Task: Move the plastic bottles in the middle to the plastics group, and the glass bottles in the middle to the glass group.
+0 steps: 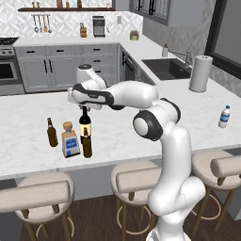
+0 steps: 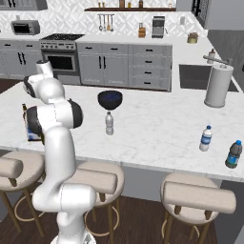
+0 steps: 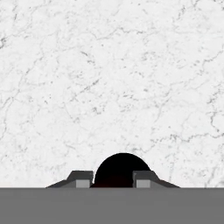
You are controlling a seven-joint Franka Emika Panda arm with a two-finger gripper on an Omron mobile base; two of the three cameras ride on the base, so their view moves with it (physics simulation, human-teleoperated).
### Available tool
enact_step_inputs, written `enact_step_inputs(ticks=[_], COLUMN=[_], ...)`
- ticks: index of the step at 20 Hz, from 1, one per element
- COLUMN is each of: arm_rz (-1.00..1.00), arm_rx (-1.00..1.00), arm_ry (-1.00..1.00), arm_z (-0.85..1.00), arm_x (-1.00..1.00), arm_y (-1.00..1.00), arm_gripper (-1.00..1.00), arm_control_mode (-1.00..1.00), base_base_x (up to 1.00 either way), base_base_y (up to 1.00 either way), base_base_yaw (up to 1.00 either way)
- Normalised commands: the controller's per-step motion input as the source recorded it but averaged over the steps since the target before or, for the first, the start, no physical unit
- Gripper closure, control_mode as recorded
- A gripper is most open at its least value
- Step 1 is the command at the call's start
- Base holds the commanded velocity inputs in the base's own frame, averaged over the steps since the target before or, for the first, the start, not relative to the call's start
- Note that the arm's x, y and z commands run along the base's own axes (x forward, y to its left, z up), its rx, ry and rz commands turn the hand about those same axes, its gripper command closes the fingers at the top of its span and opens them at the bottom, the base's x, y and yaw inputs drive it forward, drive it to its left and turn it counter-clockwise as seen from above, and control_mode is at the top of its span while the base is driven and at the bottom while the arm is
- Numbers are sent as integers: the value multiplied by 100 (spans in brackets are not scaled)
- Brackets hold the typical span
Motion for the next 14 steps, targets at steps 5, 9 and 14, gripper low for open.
enact_step_inputs(ticks=[5, 9, 14], arm_rz=[-4, -4, 0], arm_rx=[0, 0, 0], arm_ry=[0, 0, 0], arm_z=[-34, -26, -2], arm_x=[-35, -23, -15], arm_y=[0, 0, 2], arm_gripper=[100, -100, -100], arm_control_mode=[-100, -100, -100], base_base_x=[0, 0, 0], base_base_y=[0, 0, 0], base_base_yaw=[0, 0, 0])
